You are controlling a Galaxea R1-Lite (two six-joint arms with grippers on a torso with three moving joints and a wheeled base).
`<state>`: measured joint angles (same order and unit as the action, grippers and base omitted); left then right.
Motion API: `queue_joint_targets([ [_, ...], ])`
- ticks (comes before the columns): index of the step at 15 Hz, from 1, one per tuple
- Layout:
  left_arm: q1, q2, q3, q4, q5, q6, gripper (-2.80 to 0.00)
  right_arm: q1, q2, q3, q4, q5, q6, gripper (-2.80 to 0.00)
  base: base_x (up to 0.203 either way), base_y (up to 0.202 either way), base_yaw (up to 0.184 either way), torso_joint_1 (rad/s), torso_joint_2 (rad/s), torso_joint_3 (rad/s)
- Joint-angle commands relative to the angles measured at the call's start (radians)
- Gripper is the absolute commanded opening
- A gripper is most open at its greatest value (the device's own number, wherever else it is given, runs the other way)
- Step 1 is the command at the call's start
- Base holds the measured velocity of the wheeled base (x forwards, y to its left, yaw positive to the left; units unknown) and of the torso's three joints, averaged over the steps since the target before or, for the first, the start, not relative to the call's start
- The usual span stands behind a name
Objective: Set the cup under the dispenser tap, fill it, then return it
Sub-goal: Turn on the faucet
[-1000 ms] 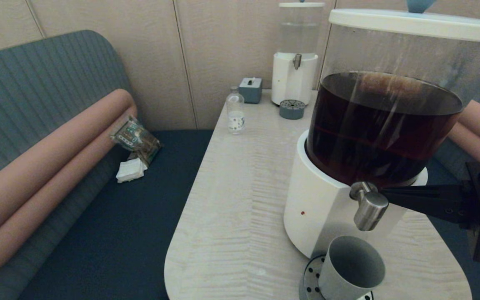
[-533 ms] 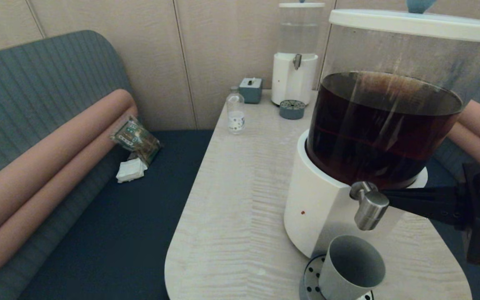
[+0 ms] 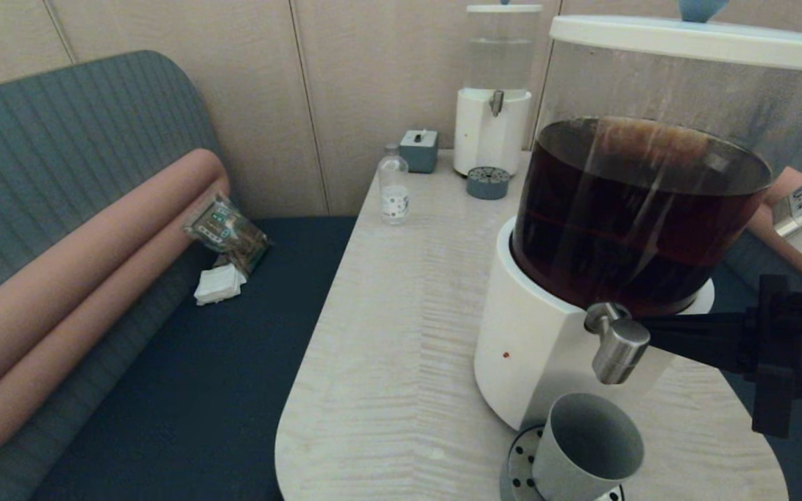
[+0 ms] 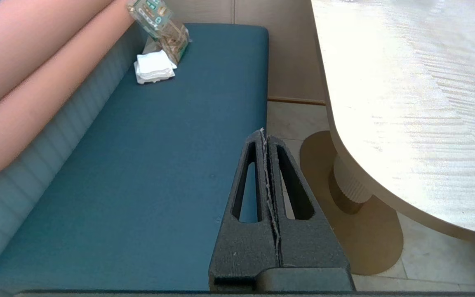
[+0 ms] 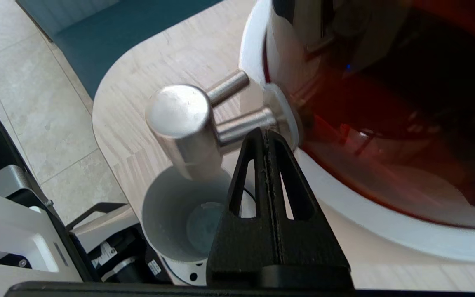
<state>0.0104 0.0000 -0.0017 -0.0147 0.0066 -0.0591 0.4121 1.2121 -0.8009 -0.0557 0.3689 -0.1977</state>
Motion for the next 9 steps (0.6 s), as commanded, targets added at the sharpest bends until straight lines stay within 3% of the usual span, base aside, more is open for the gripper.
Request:
queue_joint_targets([
  [1, 0.0, 0.002, 0.0, 0.0, 0.003, -0.001, -2.8, 0.005, 0.007, -0.001, -0.003, 0.002, 0.001, -2.8, 0.0, 0.0, 0.0, 0.0, 0.0, 0.0],
  [9, 0.0, 0.002, 0.0, -0.001, 0.002, -0.001, -2.8, 0.017, 0.021, -0.001, -0.068, 0.005, 0.007, -2.8, 0.0, 0.0, 0.0, 0.0, 0.0, 0.0],
])
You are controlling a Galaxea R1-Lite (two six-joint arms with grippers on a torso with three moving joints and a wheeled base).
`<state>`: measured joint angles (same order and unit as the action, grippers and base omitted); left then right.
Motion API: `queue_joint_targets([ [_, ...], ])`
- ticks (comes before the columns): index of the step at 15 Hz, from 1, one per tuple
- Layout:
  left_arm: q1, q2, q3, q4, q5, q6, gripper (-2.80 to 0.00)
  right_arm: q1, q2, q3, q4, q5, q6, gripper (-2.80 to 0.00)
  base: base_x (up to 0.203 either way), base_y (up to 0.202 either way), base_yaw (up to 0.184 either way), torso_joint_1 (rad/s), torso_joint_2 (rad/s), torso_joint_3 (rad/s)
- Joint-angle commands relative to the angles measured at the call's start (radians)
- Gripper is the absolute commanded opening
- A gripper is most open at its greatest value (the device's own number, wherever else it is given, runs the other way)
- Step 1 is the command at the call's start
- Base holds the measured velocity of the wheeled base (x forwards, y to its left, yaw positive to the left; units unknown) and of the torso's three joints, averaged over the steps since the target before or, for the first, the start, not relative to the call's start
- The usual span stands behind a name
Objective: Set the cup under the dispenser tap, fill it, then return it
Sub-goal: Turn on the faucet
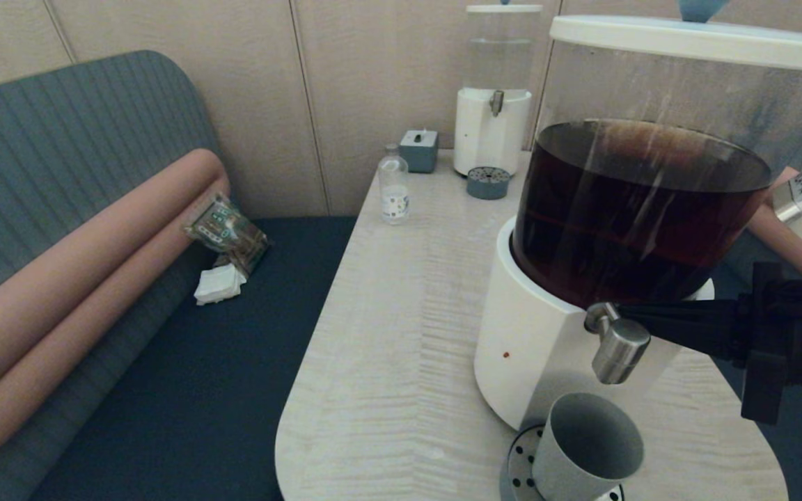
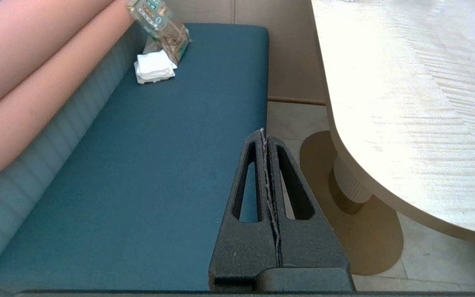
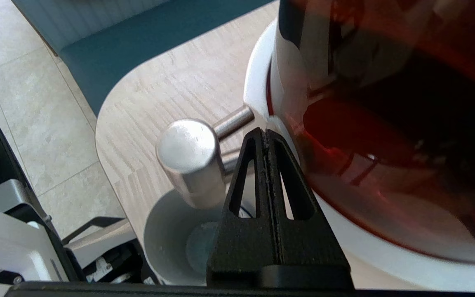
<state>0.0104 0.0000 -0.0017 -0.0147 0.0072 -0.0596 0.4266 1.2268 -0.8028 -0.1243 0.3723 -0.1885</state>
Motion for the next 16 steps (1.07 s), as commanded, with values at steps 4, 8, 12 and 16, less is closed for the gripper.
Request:
queue_joint_targets([
  [4, 0.0, 0.002, 0.0, 0.0, -0.001, 0.0, -2.8, 0.015, 0.019, 0.005, -0.044, 0.002, 0.002, -2.8, 0.0, 0.0, 0.0, 0.0, 0.0, 0.0],
  [8, 0.0, 0.002, 0.0, 0.0, 0.0, 0.0, -2.8, 0.032, 0.037, 0.008, -0.074, 0.002, 0.004, -2.8, 0.0, 0.0, 0.0, 0.0, 0.0, 0.0],
  [12, 0.0, 0.002, 0.0, -0.001, 0.001, 0.0, -2.8, 0.052, 0.049, 0.008, -0.075, 0.002, 0.005, -2.8, 0.0, 0.0, 0.0, 0.0, 0.0, 0.0],
  [16, 0.0, 0.002, 0.0, -0.001, -0.001, 0.0, -2.8, 0.078, 0.065, 0.008, -0.101, 0.0, 0.0, -2.8, 0.0, 0.0, 0.0, 0.0, 0.0, 0.0],
])
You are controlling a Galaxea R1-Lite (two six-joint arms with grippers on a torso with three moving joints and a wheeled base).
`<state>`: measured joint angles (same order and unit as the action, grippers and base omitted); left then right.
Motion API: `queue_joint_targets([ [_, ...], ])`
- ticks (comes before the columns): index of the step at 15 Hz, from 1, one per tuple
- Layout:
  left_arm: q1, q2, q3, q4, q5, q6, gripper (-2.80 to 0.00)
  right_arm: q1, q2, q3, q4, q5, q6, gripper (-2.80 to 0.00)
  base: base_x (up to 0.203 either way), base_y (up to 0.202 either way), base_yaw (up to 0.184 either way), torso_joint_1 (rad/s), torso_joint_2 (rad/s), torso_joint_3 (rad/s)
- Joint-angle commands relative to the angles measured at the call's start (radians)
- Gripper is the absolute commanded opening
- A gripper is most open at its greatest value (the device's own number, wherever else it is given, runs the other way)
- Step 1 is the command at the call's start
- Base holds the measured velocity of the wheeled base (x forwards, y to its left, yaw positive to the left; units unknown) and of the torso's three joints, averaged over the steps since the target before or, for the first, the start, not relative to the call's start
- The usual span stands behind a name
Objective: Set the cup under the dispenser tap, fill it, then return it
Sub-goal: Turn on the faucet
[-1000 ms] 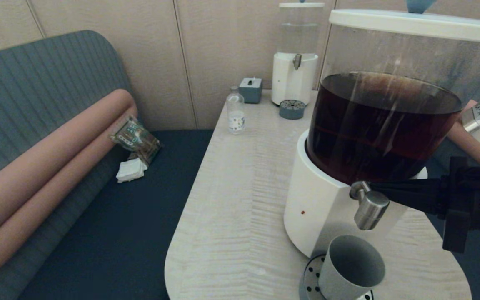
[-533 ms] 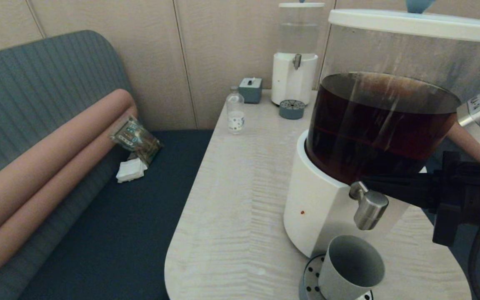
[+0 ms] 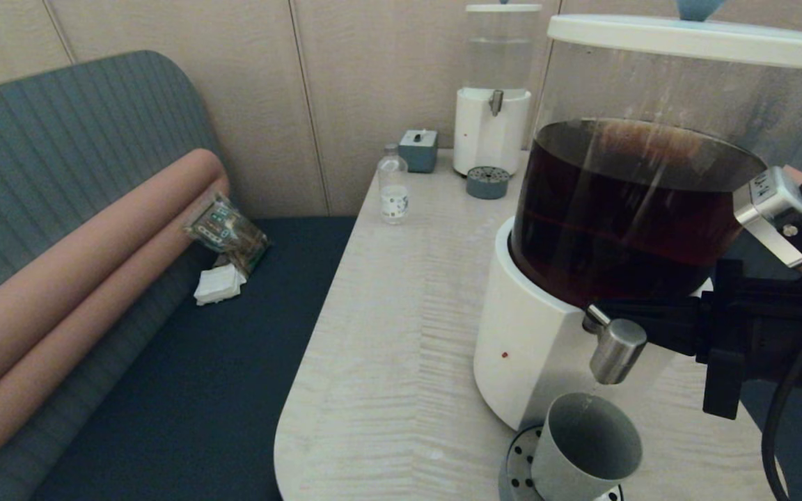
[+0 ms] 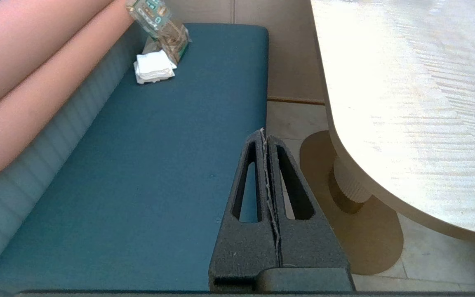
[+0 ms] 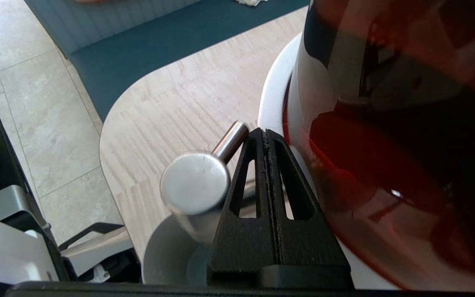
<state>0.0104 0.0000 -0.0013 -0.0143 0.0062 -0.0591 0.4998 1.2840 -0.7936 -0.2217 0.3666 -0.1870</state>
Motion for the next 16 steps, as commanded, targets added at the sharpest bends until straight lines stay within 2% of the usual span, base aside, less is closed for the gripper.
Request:
queue_joint_targets([
  [1, 0.0, 0.002, 0.001, 0.0, 0.002, -0.002, -2.8, 0.006, 0.009, -0.001, -0.007, 0.006, -0.002, -2.8, 0.0, 0.0, 0.0, 0.0, 0.0, 0.0],
  [16, 0.0, 0.002, 0.001, -0.001, 0.002, -0.001, -2.8, 0.046, 0.005, 0.002, -0.028, 0.0, 0.0, -2.8, 0.0, 0.0, 0.0, 0.0, 0.0, 0.0],
])
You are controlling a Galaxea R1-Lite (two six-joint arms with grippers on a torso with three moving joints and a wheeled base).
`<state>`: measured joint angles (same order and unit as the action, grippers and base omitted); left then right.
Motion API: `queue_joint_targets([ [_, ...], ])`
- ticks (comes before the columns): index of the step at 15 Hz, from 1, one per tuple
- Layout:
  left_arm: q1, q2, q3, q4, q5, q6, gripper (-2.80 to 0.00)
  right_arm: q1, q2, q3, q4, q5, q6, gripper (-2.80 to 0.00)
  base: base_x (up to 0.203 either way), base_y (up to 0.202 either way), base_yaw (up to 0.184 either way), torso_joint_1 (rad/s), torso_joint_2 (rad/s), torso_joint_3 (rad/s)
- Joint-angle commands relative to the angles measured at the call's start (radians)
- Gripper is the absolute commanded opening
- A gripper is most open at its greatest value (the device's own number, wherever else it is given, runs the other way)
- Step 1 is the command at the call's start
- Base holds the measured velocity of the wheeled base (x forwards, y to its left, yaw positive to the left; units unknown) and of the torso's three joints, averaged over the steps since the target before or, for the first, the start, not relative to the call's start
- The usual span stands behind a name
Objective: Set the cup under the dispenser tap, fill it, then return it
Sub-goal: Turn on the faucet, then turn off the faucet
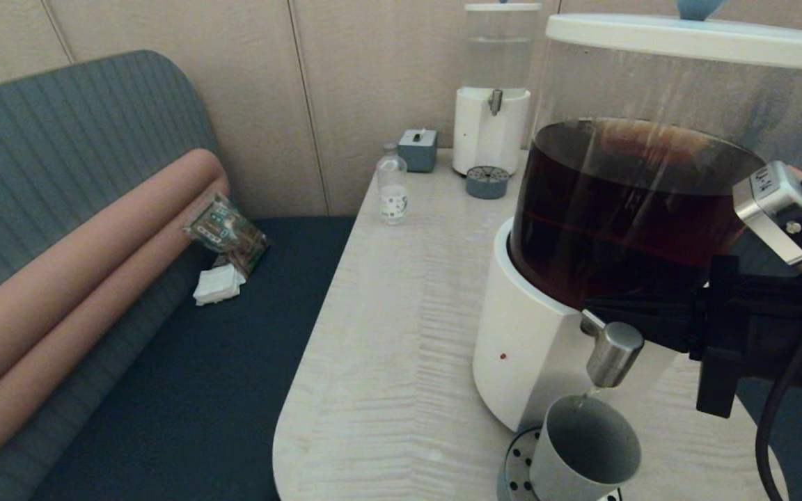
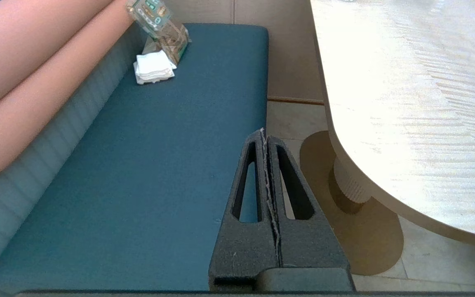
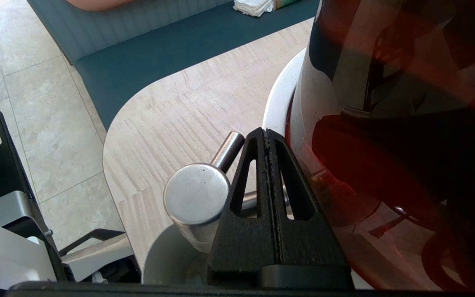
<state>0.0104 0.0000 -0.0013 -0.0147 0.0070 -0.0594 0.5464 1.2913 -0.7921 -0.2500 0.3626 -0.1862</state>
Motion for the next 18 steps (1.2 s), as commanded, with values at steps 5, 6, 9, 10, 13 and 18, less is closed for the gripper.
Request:
queue_joint_targets([
  [5, 0.0, 0.002, 0.0, 0.0, 0.002, -0.001, -2.8, -0.058, -0.02, 0.008, 0.003, 0.003, 0.002, -2.8, 0.0, 0.0, 0.0, 0.0, 0.0, 0.0],
  [6, 0.0, 0.002, 0.0, -0.001, -0.001, 0.0, -2.8, -0.071, -0.025, 0.008, 0.003, 0.003, 0.002, -2.8, 0.0, 0.0, 0.0, 0.0, 0.0, 0.0],
  [9, 0.0, 0.002, 0.0, 0.0, 0.001, 0.0, -2.8, -0.109, -0.039, 0.011, 0.001, 0.004, 0.001, -2.8, 0.0, 0.0, 0.0, 0.0, 0.0, 0.0],
  [10, 0.0, 0.002, 0.0, -0.001, -0.001, 0.0, -2.8, -0.117, -0.046, 0.016, 0.001, 0.004, 0.002, -2.8, 0.0, 0.0, 0.0, 0.0, 0.0, 0.0],
  [13, 0.0, 0.002, 0.0, -0.001, 0.0, 0.0, -2.8, -0.132, -0.069, 0.018, 0.008, 0.004, 0.002, -2.8, 0.0, 0.0, 0.0, 0.0, 0.0, 0.0],
  [18, 0.0, 0.002, 0.0, 0.0, 0.002, 0.0, -2.8, -0.16, -0.115, 0.026, 0.014, -0.001, 0.002, -2.8, 0.0, 0.0, 0.0, 0.0, 0.0, 0.0],
])
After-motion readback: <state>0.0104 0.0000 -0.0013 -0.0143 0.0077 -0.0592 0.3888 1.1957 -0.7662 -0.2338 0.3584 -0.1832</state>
